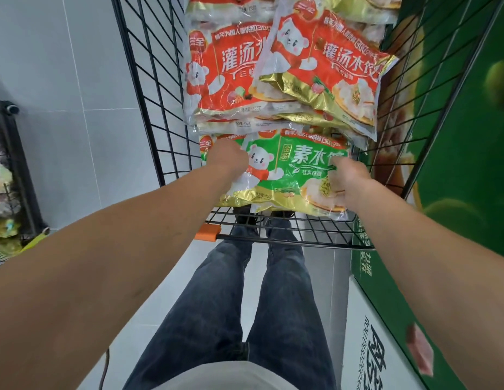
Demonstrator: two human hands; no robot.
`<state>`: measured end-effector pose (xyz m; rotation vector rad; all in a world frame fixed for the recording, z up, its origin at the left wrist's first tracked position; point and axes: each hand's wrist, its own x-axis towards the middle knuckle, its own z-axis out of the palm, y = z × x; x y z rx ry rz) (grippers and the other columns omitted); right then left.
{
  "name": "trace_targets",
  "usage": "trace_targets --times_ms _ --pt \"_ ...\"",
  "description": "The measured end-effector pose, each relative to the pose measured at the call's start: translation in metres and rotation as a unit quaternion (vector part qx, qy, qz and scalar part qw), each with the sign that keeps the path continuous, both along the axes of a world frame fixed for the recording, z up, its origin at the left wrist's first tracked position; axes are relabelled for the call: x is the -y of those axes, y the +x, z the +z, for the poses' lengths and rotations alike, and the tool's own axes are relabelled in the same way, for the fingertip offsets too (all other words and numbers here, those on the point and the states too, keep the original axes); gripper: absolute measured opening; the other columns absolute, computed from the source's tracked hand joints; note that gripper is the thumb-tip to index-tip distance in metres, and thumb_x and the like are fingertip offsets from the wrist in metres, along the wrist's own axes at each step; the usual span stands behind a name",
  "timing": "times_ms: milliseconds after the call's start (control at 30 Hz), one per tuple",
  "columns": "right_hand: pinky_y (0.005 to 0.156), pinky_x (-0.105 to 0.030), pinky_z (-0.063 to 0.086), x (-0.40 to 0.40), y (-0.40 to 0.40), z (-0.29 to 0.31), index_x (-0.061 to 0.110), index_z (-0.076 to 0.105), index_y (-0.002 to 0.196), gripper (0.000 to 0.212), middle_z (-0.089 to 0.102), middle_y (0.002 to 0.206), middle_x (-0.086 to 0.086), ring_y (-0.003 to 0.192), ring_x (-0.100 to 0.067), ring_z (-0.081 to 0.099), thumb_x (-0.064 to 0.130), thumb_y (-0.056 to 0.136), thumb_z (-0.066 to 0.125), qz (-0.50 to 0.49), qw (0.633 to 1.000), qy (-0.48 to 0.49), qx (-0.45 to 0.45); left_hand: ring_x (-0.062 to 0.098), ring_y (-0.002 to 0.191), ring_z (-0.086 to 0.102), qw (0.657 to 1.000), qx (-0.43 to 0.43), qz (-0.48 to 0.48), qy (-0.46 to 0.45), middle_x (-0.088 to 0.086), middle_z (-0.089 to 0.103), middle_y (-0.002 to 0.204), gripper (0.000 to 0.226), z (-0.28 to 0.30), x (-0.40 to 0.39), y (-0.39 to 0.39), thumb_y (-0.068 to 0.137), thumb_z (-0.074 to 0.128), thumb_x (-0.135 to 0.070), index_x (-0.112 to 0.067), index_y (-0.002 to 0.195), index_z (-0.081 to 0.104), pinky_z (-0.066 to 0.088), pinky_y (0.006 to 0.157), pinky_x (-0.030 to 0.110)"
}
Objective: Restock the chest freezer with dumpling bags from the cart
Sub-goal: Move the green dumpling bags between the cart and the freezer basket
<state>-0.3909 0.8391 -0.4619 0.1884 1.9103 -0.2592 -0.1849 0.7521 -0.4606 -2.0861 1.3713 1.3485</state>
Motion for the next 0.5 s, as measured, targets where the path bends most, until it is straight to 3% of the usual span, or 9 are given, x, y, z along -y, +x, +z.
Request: trace_targets --times_ms 33,100,167,267,367,433,500 --pt "0.085 -0.040 0.057 0.000 0.000 0.003 0.019 0.050 0.131 0.040 0.056 0.114 -0.003 0.101 -0.026 0.057 0.037 0.095 0.055 -0.030 1.000 -0.007 0.000 0.027 0.080 0.052 1.000 0.001 -0.002 -0.005 0.015 0.056 0.089 0.015 0.002 0.000 0.004 0.092 0.044 -0.001 -0.002 0.091 0.059 0.043 0.065 0.035" --pt "0.083 -0.043 0.055 -0.001 -0.002 0.011 0.024 0.049 0.137 0.051 0.052 0.120 -0.001 0.108 -0.029 0.055 0.046 0.091 0.055 -0.085 0.996 -0.021 0.013 0.029 0.085 0.054 1.000 0.005 -0.001 -0.008 0.013 0.055 0.095 0.015 0.005 -0.002 0.008 0.093 0.045 -0.001 -0.005 0.091 0.059 0.051 0.072 0.037" --pt "0.079 -0.052 0.058 -0.004 -0.004 0.018 0.024 0.057 0.127 0.045 0.059 0.120 -0.002 0.105 -0.030 0.061 0.048 0.089 0.054 -0.137 0.989 -0.044 0.045 0.031 0.090 0.056 1.000 0.020 -0.005 -0.009 0.014 0.055 0.097 0.015 0.009 -0.007 0.013 0.094 0.045 -0.001 -0.004 0.099 0.059 0.054 0.079 0.039" --pt "0.077 -0.067 0.055 -0.013 -0.006 0.024 0.020 0.070 0.114 0.033 0.074 0.108 -0.008 0.099 -0.034 0.070 0.031 0.090 0.049 -0.174 0.981 -0.071 0.043 0.031 0.084 0.055 1.000 0.010 0.013 -0.022 0.016 0.055 0.092 0.011 0.015 -0.019 0.019 0.091 0.043 0.000 -0.004 0.090 0.053 0.043 0.065 0.035" --pt "0.079 -0.065 0.055 -0.024 -0.002 0.032 0.014 0.072 0.108 0.029 0.076 0.101 -0.010 0.093 -0.031 0.074 0.015 0.090 0.049 -0.181 0.980 -0.081 0.016 0.036 0.099 0.061 0.999 -0.003 0.037 -0.029 0.017 0.060 0.104 0.023 0.030 -0.024 0.025 0.092 0.043 -0.001 0.000 0.108 0.059 0.053 0.076 0.040" --pt "0.072 -0.058 0.059 -0.030 0.003 0.039 0.007 0.068 0.111 0.025 0.075 0.103 -0.014 0.086 -0.030 0.075 0.004 0.092 0.051 -0.186 0.978 -0.097 0.017 0.034 0.103 0.060 0.998 -0.019 0.054 -0.037 0.016 0.061 0.109 0.024 0.042 -0.025 0.030 0.093 0.044 -0.001 -0.004 0.110 0.059 0.056 0.086 0.045" --pt "0.057 -0.041 0.061 -0.037 0.011 0.049 0.004 0.064 0.110 0.020 0.074 0.100 -0.013 0.072 -0.022 0.076 0.000 0.095 0.052 -0.177 0.976 -0.122 0.024 0.032 0.095 0.060 0.996 -0.034 0.065 -0.052 0.015 0.062 0.108 0.020 0.053 -0.024 0.036 0.091 0.044 0.000 -0.008 0.101 0.059 0.053 0.076 0.041"
